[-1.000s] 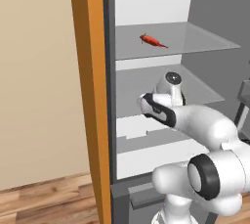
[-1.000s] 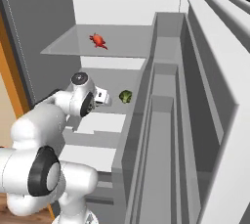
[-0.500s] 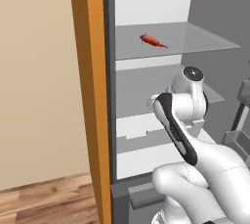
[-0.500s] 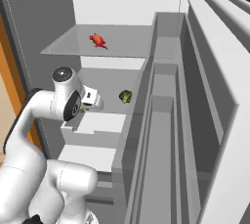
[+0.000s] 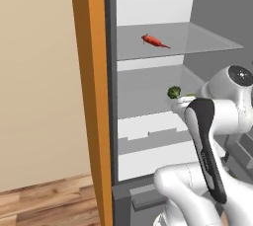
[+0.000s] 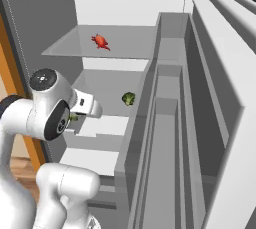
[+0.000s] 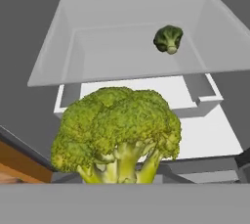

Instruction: Place one broccoli and one fish in each tupperware on the nearby counter, to pack two identical lunches.

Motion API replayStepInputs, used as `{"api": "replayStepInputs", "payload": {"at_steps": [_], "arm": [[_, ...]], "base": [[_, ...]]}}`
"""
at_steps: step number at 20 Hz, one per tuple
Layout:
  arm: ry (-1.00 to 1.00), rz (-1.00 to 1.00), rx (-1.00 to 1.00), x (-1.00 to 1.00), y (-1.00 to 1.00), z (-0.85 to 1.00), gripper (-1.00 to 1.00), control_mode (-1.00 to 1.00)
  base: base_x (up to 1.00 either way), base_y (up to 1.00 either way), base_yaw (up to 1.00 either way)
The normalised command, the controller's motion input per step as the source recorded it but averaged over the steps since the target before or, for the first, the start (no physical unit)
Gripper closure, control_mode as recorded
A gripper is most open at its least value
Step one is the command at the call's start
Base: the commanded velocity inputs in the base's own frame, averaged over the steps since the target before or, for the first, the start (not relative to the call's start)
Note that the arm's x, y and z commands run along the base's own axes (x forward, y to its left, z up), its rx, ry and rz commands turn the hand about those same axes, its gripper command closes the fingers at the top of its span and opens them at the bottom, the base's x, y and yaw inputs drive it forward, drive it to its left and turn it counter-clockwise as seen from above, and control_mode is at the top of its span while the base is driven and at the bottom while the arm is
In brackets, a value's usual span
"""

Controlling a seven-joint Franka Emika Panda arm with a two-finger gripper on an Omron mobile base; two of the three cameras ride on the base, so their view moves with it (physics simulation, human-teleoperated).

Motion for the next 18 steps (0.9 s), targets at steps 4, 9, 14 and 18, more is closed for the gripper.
{"api": "replayStepInputs", "payload": {"at_steps": [4, 9, 14, 18], "arm": [[0.00, 0.00, 0.00, -1.00, -0.10, 0.84, 1.00, -1.00], [0.00, 0.00, 0.00, -0.91, -0.01, 0.84, 1.00, -1.00], [-0.01, 0.00, -0.01, -0.32, 0.03, 0.44, 1.00, -1.00], [0.00, 0.00, 0.00, 0.00, 0.01, 0.02, 1.00, 1.00]], "base": [[0.00, 0.00, 0.00], [0.00, 0.00, 0.00], [0.00, 0.00, 0.00], [-0.02, 0.03, 0.00]]}}
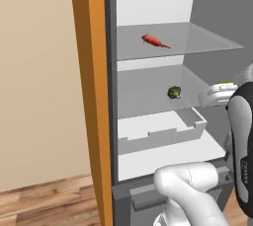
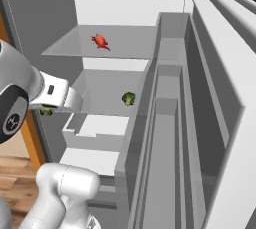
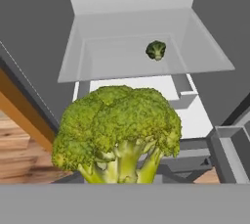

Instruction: Place one broccoli and one fish in each tupperware on the nearby counter, to pack two identical lunches.

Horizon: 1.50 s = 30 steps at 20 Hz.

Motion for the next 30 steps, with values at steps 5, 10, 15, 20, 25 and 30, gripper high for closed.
{"api": "replayStepInputs", "payload": {"at_steps": [5, 10, 15, 20, 25, 30], "arm": [[0.00, 0.00, 0.00, 0.00, 0.00, 0.00, 1.00, 1.00], [0.00, 0.00, 0.00, 0.00, 0.00, 0.00, 1.00, 1.00], [0.00, 0.00, 0.00, 0.00, 0.00, 0.00, 1.00, 1.00], [0.00, 0.00, 0.00, 0.00, 0.00, 0.00, 1.00, 1.00], [0.00, 0.00, 0.00, 0.00, 0.00, 0.00, 1.00, 1.00], [0.00, 0.00, 0.00, 0.00, 0.00, 0.00, 1.00, 1.00]], "base": [[-0.75, 0.18, 0.00], [-0.97, 0.45, 0.00], [-0.11, 0.96, 0.00], [-0.38, 0.91, 0.00], [-1.00, 0.21, 0.00], [-1.00, 0.00, 0.00]]}}
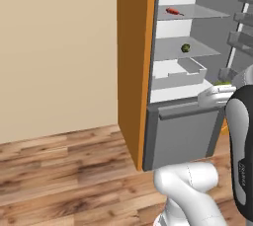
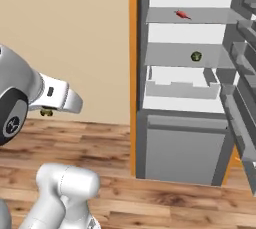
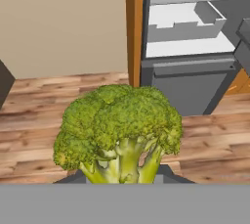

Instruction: Place one broccoli and one fish in each tupperware on the nearby counter, to pack two identical lunches.

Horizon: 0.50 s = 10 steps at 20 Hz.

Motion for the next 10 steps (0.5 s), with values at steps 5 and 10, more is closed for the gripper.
{"api": "replayStepInputs", "payload": {"at_steps": [5, 10], "arm": [[0.00, 0.00, 0.00, 0.00, 0.00, 0.00, 1.00, 1.00], [0.00, 0.00, 0.00, 0.00, 0.00, 0.00, 1.00, 1.00]], "base": [[-1.00, 0.00, 0.00], [-1.00, 0.12, 0.00]]}}
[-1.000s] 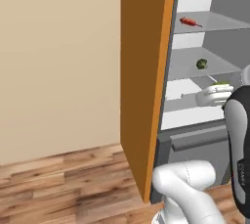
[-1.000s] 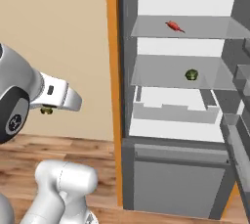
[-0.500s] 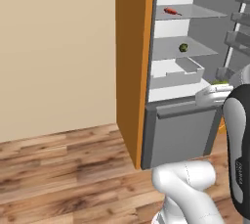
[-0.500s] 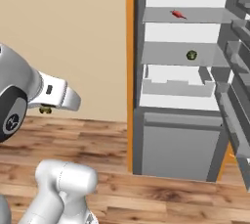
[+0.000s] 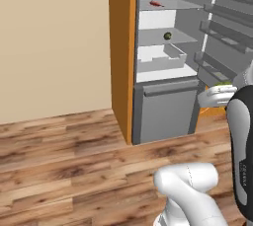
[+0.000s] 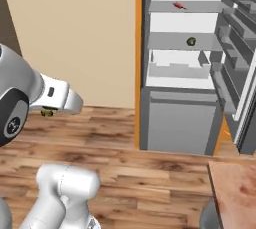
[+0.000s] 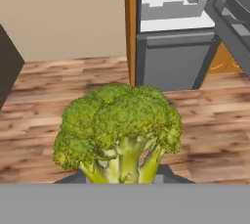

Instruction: Place one broccoli and one fish in each tupperware on the nearby counter, to pack two identical lunches.

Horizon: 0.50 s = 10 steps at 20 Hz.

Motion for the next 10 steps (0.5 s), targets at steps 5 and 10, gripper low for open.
{"api": "replayStepInputs", "payload": {"at_steps": [5, 10], "arm": [[0.00, 0.00, 0.00, 0.00, 0.00, 0.00, 1.00, 1.00], [0.00, 0.00, 0.00, 0.00, 0.00, 0.00, 1.00, 1.00]], "base": [[-1.00, 0.27, -0.01], [-1.00, 0.05, 0.00]]}}
